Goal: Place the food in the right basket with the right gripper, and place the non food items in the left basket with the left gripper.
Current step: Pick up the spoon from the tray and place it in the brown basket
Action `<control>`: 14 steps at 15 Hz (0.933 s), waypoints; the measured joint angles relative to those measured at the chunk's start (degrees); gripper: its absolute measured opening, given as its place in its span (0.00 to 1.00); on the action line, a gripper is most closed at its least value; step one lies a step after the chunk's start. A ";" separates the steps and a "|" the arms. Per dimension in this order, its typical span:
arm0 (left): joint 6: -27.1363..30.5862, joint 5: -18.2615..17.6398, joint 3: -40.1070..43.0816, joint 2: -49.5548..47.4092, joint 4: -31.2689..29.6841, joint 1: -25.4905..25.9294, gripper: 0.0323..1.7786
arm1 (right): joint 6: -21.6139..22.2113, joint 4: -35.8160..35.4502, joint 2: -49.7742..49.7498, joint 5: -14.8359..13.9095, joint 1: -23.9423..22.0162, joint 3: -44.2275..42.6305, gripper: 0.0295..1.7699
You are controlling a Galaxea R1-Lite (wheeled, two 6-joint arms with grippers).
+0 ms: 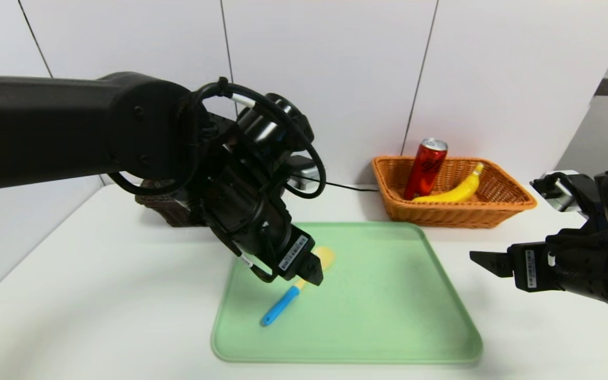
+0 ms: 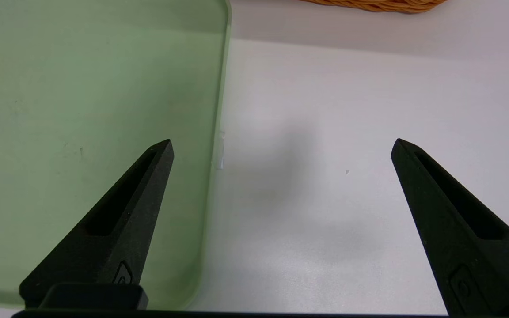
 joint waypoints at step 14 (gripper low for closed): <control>-4.47 3.80 -13.89 16.54 13.73 -0.05 0.95 | -0.04 -0.02 1.13 0.07 0.06 -0.16 0.96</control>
